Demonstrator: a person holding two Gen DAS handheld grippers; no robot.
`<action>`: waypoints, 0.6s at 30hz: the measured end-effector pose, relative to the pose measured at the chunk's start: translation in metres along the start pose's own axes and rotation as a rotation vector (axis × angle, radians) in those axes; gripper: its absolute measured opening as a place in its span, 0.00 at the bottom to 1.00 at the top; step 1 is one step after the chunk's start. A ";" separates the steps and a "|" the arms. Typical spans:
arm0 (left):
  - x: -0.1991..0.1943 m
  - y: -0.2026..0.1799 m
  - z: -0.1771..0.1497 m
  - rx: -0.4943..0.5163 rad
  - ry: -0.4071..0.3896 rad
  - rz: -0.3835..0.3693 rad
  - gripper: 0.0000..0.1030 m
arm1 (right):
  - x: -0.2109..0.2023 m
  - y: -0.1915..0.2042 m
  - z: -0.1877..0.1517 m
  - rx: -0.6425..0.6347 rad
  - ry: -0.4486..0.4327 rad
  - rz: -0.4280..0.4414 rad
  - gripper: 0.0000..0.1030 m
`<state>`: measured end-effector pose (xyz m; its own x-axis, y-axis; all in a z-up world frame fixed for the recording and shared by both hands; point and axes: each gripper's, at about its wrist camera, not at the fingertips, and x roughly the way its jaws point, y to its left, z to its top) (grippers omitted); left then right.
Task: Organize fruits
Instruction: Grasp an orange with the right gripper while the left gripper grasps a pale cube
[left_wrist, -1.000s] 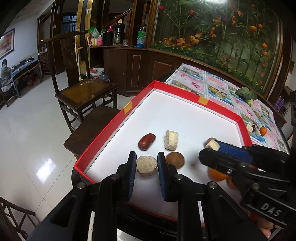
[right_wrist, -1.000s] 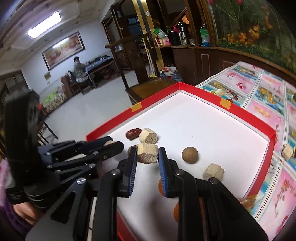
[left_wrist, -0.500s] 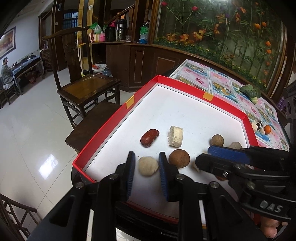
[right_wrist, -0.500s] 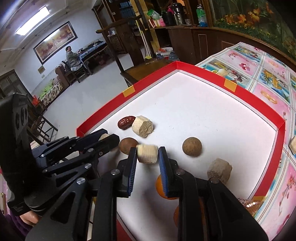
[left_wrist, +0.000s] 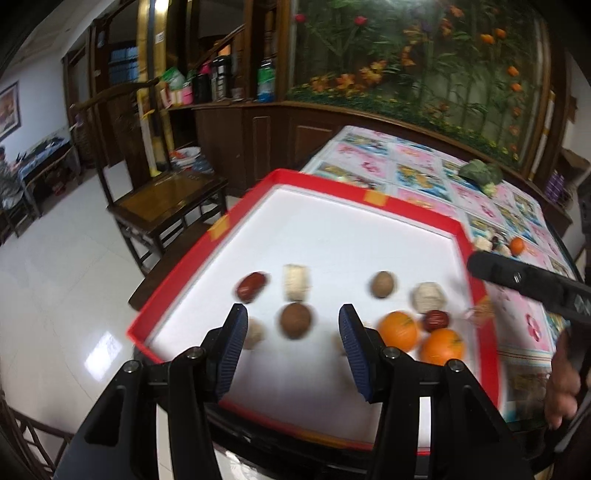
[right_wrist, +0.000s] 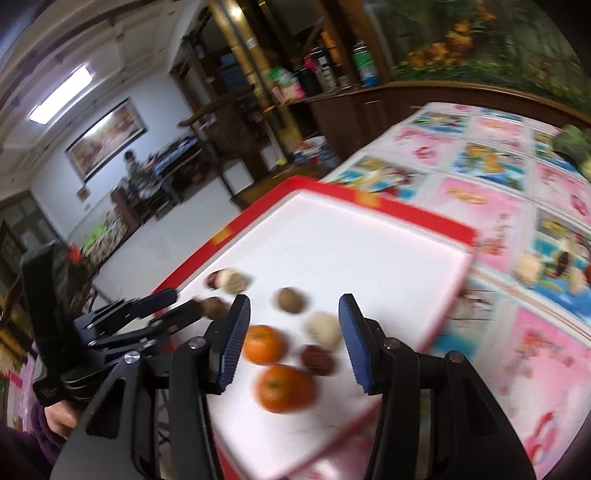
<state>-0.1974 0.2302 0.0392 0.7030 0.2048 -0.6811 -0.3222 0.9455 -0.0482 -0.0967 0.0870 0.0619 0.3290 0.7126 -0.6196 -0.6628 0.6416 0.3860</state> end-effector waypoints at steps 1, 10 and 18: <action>-0.001 -0.007 0.001 0.014 -0.002 -0.010 0.51 | -0.006 -0.011 0.000 0.018 -0.011 -0.015 0.50; -0.007 -0.085 0.008 0.175 -0.010 -0.129 0.58 | -0.060 -0.105 -0.012 0.151 -0.062 -0.177 0.50; -0.002 -0.141 0.012 0.270 0.013 -0.216 0.64 | -0.093 -0.185 -0.012 0.285 -0.112 -0.379 0.50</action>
<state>-0.1453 0.0995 0.0559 0.7282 -0.0090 -0.6853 0.0137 0.9999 0.0014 -0.0130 -0.1016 0.0403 0.5920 0.4298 -0.6818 -0.2766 0.9029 0.3290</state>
